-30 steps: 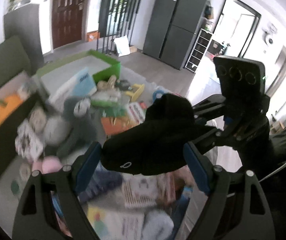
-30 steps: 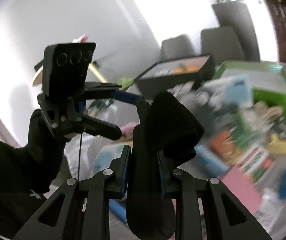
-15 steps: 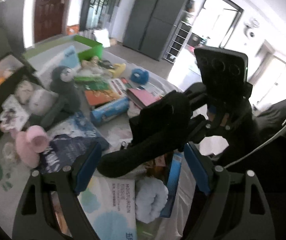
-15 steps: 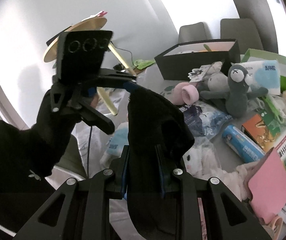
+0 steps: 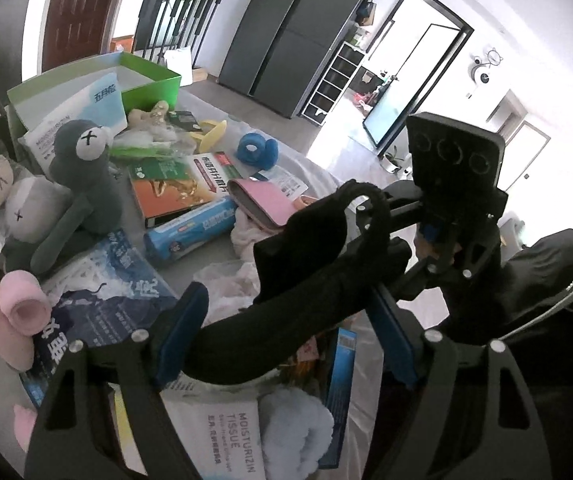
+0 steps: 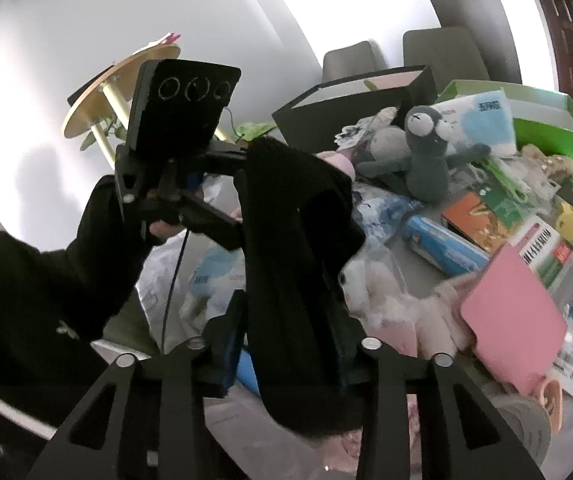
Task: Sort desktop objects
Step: 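Hold the black plush above the pile with the right tool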
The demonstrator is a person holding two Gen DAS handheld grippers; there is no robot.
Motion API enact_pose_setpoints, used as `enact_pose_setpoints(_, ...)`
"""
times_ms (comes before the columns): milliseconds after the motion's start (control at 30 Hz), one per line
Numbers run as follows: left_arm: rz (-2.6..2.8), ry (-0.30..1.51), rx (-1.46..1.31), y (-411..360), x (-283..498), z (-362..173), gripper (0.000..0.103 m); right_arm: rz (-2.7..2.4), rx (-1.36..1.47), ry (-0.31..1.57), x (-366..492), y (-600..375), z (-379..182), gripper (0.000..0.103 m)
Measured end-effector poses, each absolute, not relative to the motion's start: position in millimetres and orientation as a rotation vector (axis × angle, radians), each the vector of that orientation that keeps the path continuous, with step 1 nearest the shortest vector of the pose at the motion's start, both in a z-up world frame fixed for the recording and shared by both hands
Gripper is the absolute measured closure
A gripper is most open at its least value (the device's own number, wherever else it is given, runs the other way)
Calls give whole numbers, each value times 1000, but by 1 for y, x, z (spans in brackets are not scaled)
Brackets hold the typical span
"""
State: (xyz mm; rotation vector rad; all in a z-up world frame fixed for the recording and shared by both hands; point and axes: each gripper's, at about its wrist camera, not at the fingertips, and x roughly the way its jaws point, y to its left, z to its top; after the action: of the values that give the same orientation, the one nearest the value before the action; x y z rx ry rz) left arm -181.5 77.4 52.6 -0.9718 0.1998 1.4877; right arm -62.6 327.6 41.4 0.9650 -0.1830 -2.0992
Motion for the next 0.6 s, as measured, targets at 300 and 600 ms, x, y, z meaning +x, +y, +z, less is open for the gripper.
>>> enact_pose_setpoints(300, 1480, 175, -987, 78, -184, 51, 22, -2106, 917, -160, -49, 339, 32, 59)
enact_pose_setpoints(600, 1486, 155, -1005, 78, -189, 50, 21, -2110, 864, -116, -38, 342, 27, 29)
